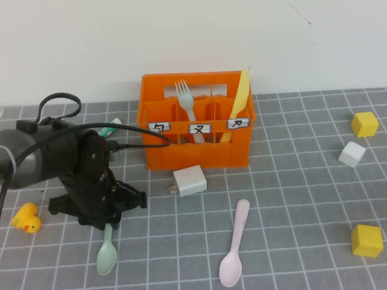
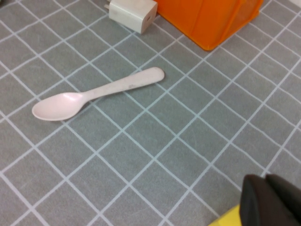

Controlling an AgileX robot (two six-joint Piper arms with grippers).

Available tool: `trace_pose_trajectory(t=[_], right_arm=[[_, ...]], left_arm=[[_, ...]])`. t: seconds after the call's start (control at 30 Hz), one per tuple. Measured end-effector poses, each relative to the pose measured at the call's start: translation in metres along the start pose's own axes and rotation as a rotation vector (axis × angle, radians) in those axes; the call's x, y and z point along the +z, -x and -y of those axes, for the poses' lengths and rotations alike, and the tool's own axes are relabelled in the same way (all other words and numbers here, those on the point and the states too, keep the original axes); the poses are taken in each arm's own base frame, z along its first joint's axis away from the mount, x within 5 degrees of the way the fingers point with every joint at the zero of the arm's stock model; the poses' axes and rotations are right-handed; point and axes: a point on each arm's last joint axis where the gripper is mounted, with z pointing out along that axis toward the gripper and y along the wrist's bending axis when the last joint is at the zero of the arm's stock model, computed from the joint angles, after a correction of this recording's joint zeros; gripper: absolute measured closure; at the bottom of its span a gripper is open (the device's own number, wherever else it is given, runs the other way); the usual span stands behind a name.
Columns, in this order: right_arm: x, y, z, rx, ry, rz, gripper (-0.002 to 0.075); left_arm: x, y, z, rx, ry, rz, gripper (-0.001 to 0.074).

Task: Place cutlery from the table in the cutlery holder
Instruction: Pick up the spoon, then place the spoon on the box

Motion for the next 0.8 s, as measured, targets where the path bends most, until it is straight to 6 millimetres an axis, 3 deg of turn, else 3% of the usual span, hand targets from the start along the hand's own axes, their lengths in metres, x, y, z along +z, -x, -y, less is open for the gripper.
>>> trace_pose_trajectory(t=[0.17, 0.27, 0.53, 0.8], right_arm=[[0.0, 0.0, 0.0, 0.0, 0.0, 0.0, 0.0729], [0.0, 0.0, 0.0, 0.001, 0.0, 0.0, 0.0729], [0.0, 0.0, 0.001, 0.002, -0.014, 0.004, 0.0729], [0.0, 0.0, 0.001, -0.002, -0.016, 0.005, 0.0729]], left_arm=[[-0.004, 0.0, 0.001, 0.011, -0.018, 0.013, 0.0604], [-0.018, 0.0, 0.002, 0.004, -0.049, 0.048, 0.0604], [-0.098, 0.004, 0.001, 0.01, -0.21, 0.357, 0.0604], [-0.168, 0.024, 0.01, 0.006, -0.497, 0.92, 0.0604]])
